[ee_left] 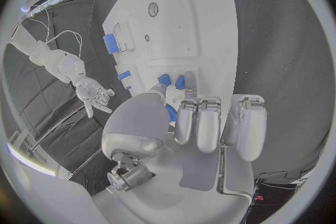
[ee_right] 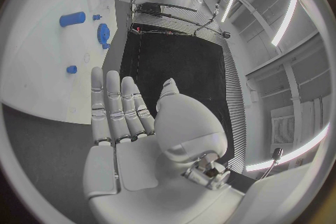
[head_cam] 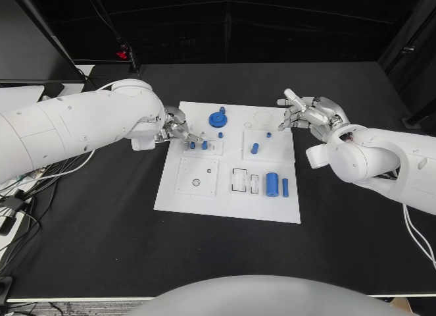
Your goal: Assemble the parts on the task board
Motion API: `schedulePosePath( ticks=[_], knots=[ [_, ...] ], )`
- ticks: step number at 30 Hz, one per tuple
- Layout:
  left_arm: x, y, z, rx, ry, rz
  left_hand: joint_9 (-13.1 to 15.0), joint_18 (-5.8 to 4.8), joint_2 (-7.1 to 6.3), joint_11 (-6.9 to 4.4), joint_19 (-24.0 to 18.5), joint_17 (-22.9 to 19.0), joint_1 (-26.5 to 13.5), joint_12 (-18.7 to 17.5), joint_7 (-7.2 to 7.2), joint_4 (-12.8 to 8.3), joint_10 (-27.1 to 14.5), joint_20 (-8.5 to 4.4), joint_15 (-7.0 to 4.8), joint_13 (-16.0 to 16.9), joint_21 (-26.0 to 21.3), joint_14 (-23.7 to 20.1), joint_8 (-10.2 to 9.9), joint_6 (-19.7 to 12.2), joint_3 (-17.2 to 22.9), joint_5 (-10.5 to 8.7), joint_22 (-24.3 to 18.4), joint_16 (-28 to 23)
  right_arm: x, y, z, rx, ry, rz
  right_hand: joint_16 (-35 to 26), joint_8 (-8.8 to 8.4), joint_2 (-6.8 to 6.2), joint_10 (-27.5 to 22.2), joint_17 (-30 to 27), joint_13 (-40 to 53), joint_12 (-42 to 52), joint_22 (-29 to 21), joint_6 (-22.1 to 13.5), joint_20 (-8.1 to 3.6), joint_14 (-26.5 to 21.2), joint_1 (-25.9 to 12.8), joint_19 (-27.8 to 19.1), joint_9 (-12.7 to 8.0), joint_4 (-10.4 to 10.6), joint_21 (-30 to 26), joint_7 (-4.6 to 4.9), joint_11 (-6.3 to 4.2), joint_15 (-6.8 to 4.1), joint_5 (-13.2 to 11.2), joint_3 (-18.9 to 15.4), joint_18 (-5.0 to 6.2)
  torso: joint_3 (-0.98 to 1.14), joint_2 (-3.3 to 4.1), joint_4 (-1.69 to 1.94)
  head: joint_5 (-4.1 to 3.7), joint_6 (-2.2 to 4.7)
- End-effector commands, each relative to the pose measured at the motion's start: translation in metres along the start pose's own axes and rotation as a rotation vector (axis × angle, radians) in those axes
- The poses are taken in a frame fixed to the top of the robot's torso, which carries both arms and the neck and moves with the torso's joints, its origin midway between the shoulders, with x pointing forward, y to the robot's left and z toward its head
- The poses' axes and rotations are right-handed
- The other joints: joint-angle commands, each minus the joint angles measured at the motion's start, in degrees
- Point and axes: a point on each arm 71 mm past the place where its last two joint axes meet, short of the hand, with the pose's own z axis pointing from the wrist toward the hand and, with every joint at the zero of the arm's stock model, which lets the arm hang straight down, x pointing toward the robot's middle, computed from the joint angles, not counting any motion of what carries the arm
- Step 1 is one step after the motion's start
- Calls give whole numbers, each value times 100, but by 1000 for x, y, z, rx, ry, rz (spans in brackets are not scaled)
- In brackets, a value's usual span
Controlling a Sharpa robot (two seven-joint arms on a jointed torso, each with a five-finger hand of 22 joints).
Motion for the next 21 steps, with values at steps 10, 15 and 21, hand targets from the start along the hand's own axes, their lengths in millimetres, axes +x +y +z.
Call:
schedulePosePath(
  ticks=[10, 15, 21],
  knots=[
    [-12, 3, -9, 130, -202, -69, 68, -38, -125, 9, 597, 1510, -190, 20, 10, 3, 587, 27, 18, 1507, 18, 611, 122, -20, -293, -196, 1506, 5, 2, 1, 1, -6, 10, 4, 29, 17, 32, -27, -14, -13, 44, -6, -22, 39, -44, 42, 16, -7, 10, -18, 176, 12, 2, 22, 5, 53, 4, -5, 6, 2, 47],
    [-29, 2, -25, 245, -361, -110, 45, 38, -156, 8, 347, 1510, -71, 20, 23, -7, 587, 36, 26, 1507, -181, 611, 127, -123, -450, -218, 1404, 5, 2, 1, 1, -8, 10, 4, 29, 17, 32, -27, -14, -13, 44, -6, -22, 39, -44, 42, 16, -7, 10, -18, 176, 12, 2, 22, 5, 53, 9, -6, 7, 34, 90],
    [-39, 5, -40, 363, -494, -171, -114, 203, -141, 44, -225, 1510, 346, -23, 60, -6, 542, 52, 43, 1470, -699, 611, 90, -295, -605, -65, 1168, 5, 2, 2, 2, -17, 11, 4, 31, 20, 35, -27, -17, -16, 47, -6, -22, 40, -45, 42, 17, -7, 10, -18, 177, 12, 2, 20, 5, 53, 6, 1, 2, 78, 145]
  ],
)
